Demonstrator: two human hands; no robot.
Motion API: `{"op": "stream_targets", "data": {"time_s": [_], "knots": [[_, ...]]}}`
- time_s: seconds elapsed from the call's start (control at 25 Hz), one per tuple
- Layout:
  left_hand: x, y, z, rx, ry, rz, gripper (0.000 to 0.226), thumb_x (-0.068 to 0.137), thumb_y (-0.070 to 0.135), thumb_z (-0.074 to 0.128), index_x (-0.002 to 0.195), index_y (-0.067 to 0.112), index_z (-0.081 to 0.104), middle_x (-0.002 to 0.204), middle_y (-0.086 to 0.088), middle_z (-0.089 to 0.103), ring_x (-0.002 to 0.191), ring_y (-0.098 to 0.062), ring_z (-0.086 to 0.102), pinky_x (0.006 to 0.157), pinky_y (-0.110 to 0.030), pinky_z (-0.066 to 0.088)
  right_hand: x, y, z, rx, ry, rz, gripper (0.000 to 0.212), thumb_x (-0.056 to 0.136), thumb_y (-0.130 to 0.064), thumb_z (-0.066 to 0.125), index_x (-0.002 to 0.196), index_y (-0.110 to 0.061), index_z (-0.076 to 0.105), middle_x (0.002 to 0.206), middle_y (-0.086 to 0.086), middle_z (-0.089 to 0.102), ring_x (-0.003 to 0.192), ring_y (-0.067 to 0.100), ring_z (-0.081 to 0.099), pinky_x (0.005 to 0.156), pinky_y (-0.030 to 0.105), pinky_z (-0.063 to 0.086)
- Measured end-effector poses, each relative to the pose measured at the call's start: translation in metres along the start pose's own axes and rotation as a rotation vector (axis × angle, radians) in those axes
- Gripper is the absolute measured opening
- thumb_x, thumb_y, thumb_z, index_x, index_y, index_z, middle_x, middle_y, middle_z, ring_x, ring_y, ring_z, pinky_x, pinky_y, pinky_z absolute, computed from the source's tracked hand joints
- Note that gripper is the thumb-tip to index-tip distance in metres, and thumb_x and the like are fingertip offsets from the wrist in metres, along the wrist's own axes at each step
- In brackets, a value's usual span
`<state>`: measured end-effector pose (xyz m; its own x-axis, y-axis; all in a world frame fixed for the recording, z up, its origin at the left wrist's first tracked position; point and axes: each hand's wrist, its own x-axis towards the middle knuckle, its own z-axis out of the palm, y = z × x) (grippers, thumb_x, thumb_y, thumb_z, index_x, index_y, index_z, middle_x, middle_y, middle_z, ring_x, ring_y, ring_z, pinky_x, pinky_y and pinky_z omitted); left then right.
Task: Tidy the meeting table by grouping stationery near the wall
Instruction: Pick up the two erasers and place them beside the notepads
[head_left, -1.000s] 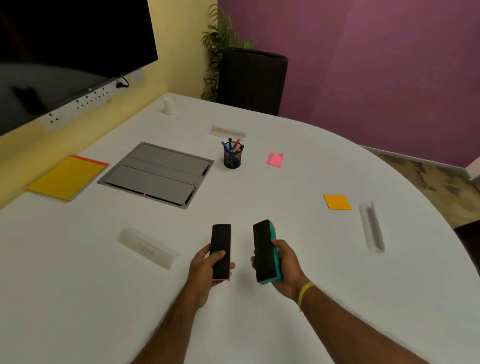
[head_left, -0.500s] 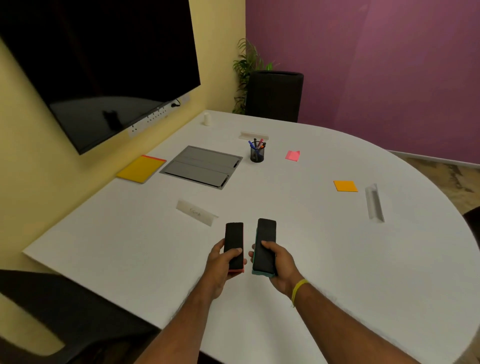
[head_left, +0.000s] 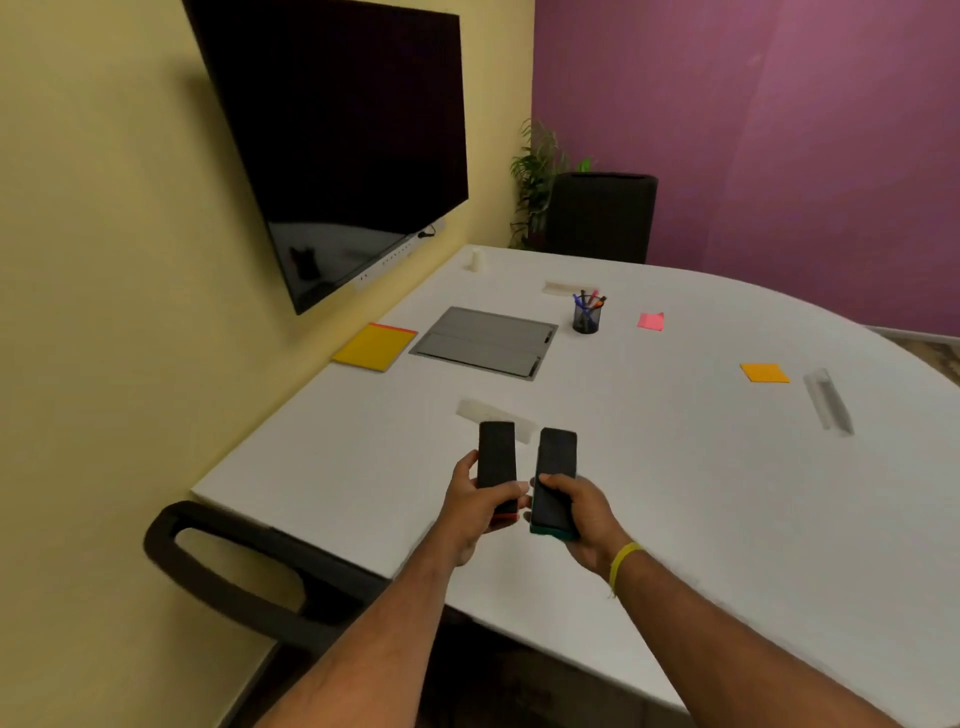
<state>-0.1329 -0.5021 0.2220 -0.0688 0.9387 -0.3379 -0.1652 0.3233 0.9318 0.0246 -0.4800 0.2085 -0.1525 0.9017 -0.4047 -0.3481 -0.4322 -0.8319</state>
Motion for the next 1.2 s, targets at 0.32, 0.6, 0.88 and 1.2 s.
{"op": "stream_targets", "data": {"time_s": [0.32, 0.6, 0.88, 1.2], "knots": [[0.011, 0.018, -0.115, 0.095, -0.108, 0.009, 0.1, 0.067, 0.018, 0.089, 0.146, 0.024, 0.028, 0.122, -0.008, 0.06, 0.1, -0.023, 0.068, 0.077, -0.034, 0.061, 0.001, 0.042, 0.112, 0.02, 0.061, -0.043, 0.023, 0.088, -0.011, 0.064, 0.11, -0.008, 0.059, 0.096, 0.015, 0.068, 0.085, 0.028, 0.065, 0.064, 0.036, 0.057], [0.059, 0.04, -0.185, 0.184, -0.082, 0.033, 0.101, 0.069, 0.02, 0.087, 0.148, 0.025, 0.024, 0.127, -0.008, 0.058, 0.106, -0.025, 0.065, 0.08, -0.033, 0.06, 0.066, 0.064, 0.18, 0.062, -0.041, -0.026, 0.033, 0.089, -0.013, 0.062, 0.122, -0.009, 0.058, 0.112, 0.022, 0.066, 0.095, 0.031, 0.064, 0.067, 0.033, 0.056], [0.114, 0.062, -0.255, 0.175, -0.014, 0.005, 0.092, 0.069, 0.023, 0.087, 0.143, 0.022, 0.032, 0.12, -0.008, 0.061, 0.1, -0.024, 0.068, 0.075, -0.03, 0.06, 0.12, 0.083, 0.242, 0.137, -0.048, 0.061, 0.032, 0.089, -0.011, 0.063, 0.12, -0.009, 0.056, 0.113, 0.023, 0.062, 0.098, 0.033, 0.062, 0.08, 0.041, 0.058], [0.232, 0.058, -0.347, 0.139, -0.097, -0.109, 0.071, 0.076, 0.022, 0.082, 0.135, 0.016, 0.044, 0.113, -0.012, 0.066, 0.086, -0.025, 0.074, 0.082, -0.04, 0.06, 0.211, 0.11, 0.313, 0.236, 0.179, 0.094, 0.037, 0.089, -0.021, 0.06, 0.125, -0.012, 0.051, 0.121, 0.025, 0.059, 0.097, 0.032, 0.06, 0.073, 0.038, 0.057]]}}
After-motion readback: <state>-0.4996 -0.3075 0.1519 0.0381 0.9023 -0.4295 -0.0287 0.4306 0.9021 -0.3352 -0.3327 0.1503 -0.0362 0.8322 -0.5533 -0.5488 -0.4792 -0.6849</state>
